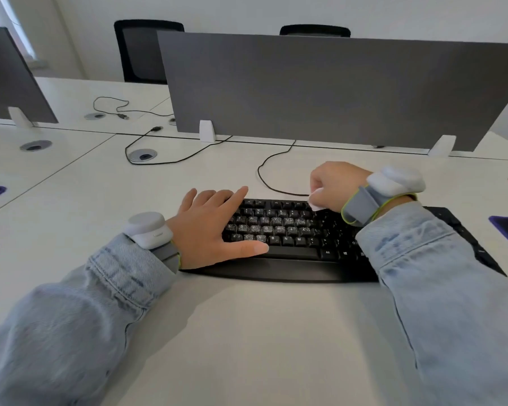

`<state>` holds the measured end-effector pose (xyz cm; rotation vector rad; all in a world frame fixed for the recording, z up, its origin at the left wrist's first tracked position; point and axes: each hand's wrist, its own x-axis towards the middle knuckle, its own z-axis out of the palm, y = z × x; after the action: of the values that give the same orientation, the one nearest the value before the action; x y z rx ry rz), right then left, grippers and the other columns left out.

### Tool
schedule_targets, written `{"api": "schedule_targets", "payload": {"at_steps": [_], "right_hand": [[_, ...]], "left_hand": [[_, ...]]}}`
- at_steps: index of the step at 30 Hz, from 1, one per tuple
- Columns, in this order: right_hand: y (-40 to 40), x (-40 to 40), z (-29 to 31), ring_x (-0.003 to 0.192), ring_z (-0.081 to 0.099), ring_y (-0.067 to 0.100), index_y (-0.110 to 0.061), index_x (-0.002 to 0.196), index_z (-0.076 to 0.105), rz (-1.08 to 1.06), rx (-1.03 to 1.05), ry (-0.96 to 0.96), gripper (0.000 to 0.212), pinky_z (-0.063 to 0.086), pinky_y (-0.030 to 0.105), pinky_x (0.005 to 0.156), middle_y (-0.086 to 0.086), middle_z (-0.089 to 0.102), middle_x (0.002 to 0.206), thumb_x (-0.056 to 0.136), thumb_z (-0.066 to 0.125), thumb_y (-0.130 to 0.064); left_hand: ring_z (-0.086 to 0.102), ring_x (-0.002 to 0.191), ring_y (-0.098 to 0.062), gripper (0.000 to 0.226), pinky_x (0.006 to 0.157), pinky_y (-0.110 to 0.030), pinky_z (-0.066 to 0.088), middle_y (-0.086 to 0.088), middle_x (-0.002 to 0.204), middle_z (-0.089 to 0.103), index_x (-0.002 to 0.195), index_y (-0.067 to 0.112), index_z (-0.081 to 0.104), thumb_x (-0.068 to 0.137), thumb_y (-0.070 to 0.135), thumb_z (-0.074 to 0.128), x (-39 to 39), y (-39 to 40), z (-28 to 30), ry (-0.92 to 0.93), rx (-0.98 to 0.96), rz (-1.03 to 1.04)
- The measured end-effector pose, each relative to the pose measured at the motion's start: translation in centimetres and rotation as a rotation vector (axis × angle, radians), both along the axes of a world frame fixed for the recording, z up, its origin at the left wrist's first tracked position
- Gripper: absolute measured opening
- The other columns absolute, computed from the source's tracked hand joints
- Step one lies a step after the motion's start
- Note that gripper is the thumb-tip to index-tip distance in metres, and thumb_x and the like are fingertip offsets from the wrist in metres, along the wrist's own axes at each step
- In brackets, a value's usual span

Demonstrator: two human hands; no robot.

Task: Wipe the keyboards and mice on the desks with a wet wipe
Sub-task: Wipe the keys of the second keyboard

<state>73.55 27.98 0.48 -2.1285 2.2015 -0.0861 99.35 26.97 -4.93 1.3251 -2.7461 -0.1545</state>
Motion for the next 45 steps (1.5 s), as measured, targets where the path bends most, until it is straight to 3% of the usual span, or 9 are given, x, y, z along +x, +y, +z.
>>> {"api": "schedule_targets", "payload": {"at_steps": [4,8,13,16,21,26,32,38,45], "right_hand": [[-0.6,-0.5,0.4,0.093,0.063,0.027,-0.008,0.091,0.068,-0.034,-0.102,-0.047,0.015,0.041,0.027,0.066,0.007,0.067,0.102,0.086,0.056,-0.017],[-1.1,3.1,-0.6,0.096,0.055,0.017,-0.019,0.094,0.065,0.200,-0.209,-0.245,0.010,0.037,0.026,0.073,-0.003,0.059,0.102,0.088,0.060,-0.023],[-1.1,2.4,-0.8,0.096,0.062,0.026,-0.008,0.094,0.069,0.129,-0.084,-0.101,0.013,0.044,0.028,0.071,0.007,0.067,0.103,0.087,0.061,-0.016],[-0.7,0.4,0.1,0.092,0.065,0.025,-0.008,0.093,0.071,0.032,-0.031,-0.006,0.015,0.040,0.022,0.058,0.007,0.069,0.100,0.087,0.060,-0.016],[-1.0,2.9,-1.0,0.090,0.055,0.016,-0.018,0.089,0.070,0.153,-0.184,-0.177,0.011,0.035,0.024,0.069,-0.004,0.061,0.096,0.088,0.061,-0.025],[-1.2,4.7,-1.4,0.098,0.058,0.020,-0.015,0.092,0.069,0.201,-0.187,-0.105,0.012,0.039,0.026,0.074,0.001,0.064,0.102,0.090,0.061,-0.024],[-0.5,4.9,-0.4,0.093,0.050,0.010,-0.017,0.096,0.070,0.163,-0.282,-0.117,0.014,0.029,0.021,0.071,-0.005,0.061,0.099,0.090,0.060,-0.025],[-1.4,7.3,-1.2,0.096,0.057,0.021,-0.012,0.092,0.069,0.127,-0.223,-0.096,0.014,0.040,0.027,0.072,0.002,0.064,0.101,0.089,0.059,-0.022],[-1.4,7.4,-1.1,0.086,0.055,0.018,-0.012,0.086,0.067,0.145,-0.193,-0.085,0.009,0.038,0.026,0.062,-0.002,0.059,0.090,0.086,0.060,-0.019]], "left_hand": [[0.017,0.148,-0.016,0.122,0.124,-0.050,0.003,0.013,0.159,0.025,0.160,0.034,-0.002,0.061,0.103,0.010,0.1,0.0,-0.1,-0.002,-0.006,0.013],[0.020,0.147,-0.016,0.120,0.124,-0.048,0.008,0.013,0.158,0.028,0.160,0.035,0.002,0.062,0.104,0.009,0.3,0.0,-0.3,0.021,-0.024,0.027],[0.025,0.144,-0.018,0.121,0.122,-0.050,0.013,0.011,0.156,0.031,0.160,0.032,0.006,0.062,0.104,0.006,0.2,0.0,-0.4,0.023,-0.037,0.045],[0.025,0.143,-0.018,0.121,0.122,-0.050,0.012,0.011,0.155,0.032,0.160,0.031,0.006,0.063,0.102,0.007,0.1,0.2,-0.3,0.031,-0.040,0.040],[0.030,0.141,-0.020,0.117,0.120,-0.046,0.015,0.009,0.154,0.036,0.160,0.030,0.011,0.066,0.099,0.010,-0.1,0.2,-0.4,0.036,-0.071,0.040],[0.028,0.144,-0.025,0.123,0.121,-0.050,0.014,0.006,0.157,0.035,0.160,0.030,0.008,0.060,0.101,0.004,0.2,-0.4,-0.2,0.023,-0.038,0.071],[0.031,0.143,-0.026,0.125,0.121,-0.052,0.013,0.005,0.155,0.038,0.159,0.026,0.011,0.058,0.099,0.004,0.2,-0.5,-0.1,0.001,-0.043,0.085],[0.034,0.140,-0.027,0.127,0.120,-0.049,0.018,0.003,0.153,0.041,0.158,0.022,0.016,0.058,0.099,0.001,1.2,-0.9,0.1,-0.007,-0.082,0.089],[0.034,0.140,-0.028,0.127,0.120,-0.048,0.017,0.004,0.153,0.041,0.158,0.021,0.016,0.058,0.098,-0.003,2.6,-1.4,0.0,-0.025,-0.070,0.079]]}}
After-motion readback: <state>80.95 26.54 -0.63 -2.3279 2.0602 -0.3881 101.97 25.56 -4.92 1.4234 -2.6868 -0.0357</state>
